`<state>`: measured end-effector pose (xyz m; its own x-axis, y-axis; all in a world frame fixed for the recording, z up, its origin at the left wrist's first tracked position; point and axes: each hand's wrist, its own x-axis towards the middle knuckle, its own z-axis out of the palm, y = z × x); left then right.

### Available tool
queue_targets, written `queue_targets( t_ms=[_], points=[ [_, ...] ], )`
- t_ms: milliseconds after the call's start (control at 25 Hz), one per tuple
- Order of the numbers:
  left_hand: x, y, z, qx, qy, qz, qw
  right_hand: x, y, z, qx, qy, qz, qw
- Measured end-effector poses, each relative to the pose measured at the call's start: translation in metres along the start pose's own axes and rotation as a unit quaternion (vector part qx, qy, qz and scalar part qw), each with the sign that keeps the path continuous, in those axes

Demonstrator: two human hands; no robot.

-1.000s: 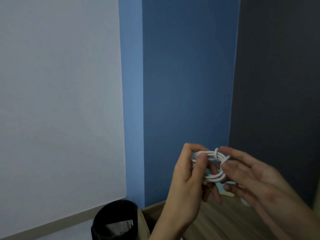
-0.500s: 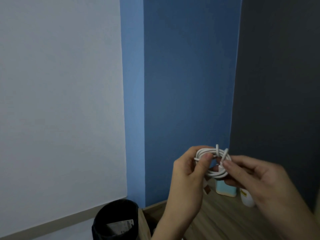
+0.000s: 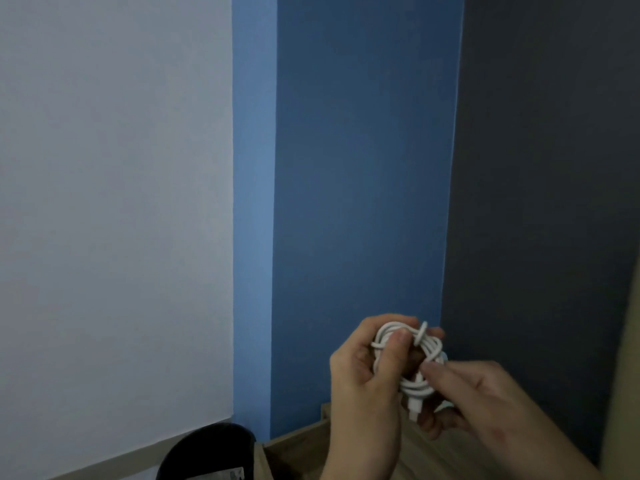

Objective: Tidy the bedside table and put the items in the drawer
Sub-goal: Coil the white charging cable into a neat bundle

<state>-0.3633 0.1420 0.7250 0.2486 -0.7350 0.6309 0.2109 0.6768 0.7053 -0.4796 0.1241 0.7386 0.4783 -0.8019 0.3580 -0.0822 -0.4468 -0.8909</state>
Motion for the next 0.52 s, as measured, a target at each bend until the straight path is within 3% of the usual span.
queue_targets(
  t_ms=[120, 280, 440, 520],
  points=[
    [0.003, 0.000, -0.002, -0.032, -0.006, -0.010, 0.999, -0.001, -0.002, 0.000, -0.001, -0.012, 0.025, 1.000],
    [0.005, 0.001, -0.009, 0.039, 0.002, 0.021, 0.999, -0.003, 0.001, -0.006, -0.080, 0.113, -0.041, 0.989],
    [0.005, -0.003, -0.009, 0.101, 0.008, 0.065, 0.993, 0.003, 0.007, -0.001, -0.039, 0.082, -0.094, 0.991],
    [0.007, -0.010, -0.010, 0.070, 0.003, 0.050, 0.996, 0.007, 0.011, 0.000, 0.057, 0.062, -0.084, 0.993]
  ],
)
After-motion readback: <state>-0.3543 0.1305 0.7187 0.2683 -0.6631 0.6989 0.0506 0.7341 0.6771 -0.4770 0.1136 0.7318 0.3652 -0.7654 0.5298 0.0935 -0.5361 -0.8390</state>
